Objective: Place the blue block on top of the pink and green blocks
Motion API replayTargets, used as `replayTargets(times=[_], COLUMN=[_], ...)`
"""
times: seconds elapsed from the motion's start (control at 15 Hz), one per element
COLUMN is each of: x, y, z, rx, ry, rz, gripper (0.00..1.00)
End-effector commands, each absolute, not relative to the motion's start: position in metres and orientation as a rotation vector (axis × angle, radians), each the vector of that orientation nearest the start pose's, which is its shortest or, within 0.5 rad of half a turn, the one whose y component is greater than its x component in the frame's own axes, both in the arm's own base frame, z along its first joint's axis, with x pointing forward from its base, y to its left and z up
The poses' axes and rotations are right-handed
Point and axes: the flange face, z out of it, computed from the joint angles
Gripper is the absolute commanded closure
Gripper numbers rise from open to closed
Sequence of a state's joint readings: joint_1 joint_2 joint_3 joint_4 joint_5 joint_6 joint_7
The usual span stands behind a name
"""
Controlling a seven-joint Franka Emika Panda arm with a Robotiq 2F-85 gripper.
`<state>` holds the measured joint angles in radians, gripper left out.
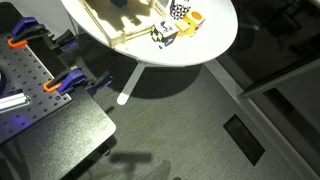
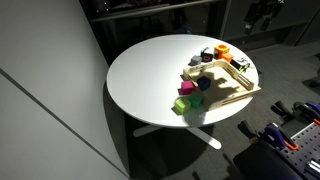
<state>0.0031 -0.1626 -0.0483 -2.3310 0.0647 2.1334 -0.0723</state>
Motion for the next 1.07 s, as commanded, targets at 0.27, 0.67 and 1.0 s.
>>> replayTargets(times=[0.27, 0.67, 1.0], x=[0.542, 0.548, 0.551], y=[0.001, 0.001, 0.0], z=[0.371, 0.355, 0.354], rx=[-3.096, -3.089, -3.089], ry=[0.054, 0.062, 0.066], rz=[0.042, 0.064, 0.063], gripper=[0.0, 0.0, 0.0])
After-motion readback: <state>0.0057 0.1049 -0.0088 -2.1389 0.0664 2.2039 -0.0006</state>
